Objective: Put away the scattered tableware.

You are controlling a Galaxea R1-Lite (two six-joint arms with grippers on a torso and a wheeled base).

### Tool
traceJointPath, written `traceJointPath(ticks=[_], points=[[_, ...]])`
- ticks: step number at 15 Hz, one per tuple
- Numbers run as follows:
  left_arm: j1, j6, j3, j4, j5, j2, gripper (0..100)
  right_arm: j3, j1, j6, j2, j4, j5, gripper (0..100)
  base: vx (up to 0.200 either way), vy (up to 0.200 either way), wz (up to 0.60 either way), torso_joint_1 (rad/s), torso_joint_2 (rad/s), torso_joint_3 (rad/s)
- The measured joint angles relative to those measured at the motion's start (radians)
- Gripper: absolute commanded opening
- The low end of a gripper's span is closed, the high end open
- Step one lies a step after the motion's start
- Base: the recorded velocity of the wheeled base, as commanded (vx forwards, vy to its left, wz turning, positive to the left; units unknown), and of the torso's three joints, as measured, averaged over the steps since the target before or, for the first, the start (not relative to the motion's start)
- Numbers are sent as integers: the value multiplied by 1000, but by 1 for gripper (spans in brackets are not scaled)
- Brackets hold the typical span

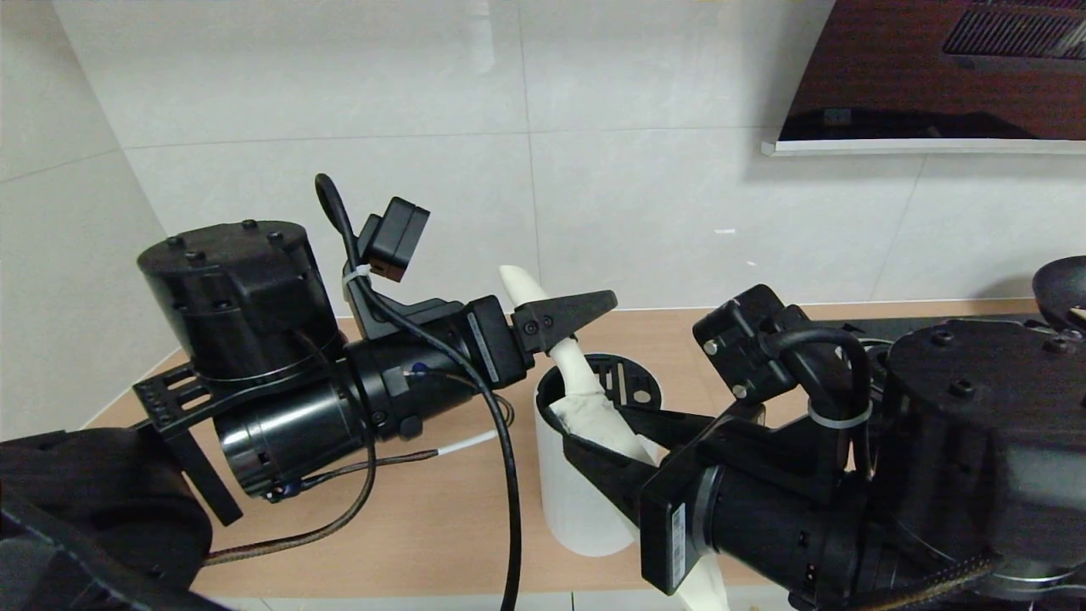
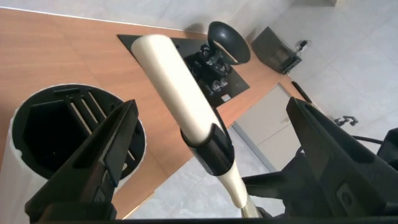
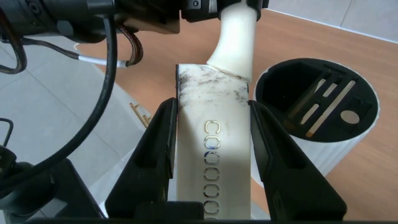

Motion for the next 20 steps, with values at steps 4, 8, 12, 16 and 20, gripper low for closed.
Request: traceJointPath(ticks=[4,8,12,16,20], points=[[0,0,1,0,2,3,0,3,0,-1,-1,0,1,0,0,0,0,0,0,0],[0,7,2,1,2,4,0,4,1,-2,-1,-1,-1,0,0,0,0,0,0,0],[0,7,4,1,2,3,0,1,0,-3,-3,-2,-3,0,0,0,0,0,0,0],[6,22,0,1,17,-10,0,2,-9,-17,-18,-20,-40,100,0,0,0,0,0,0],[59,93,-7,0,38,-56,0,3,-77,-60,-51,-16,-44,100,0,0,0,0,0,0]])
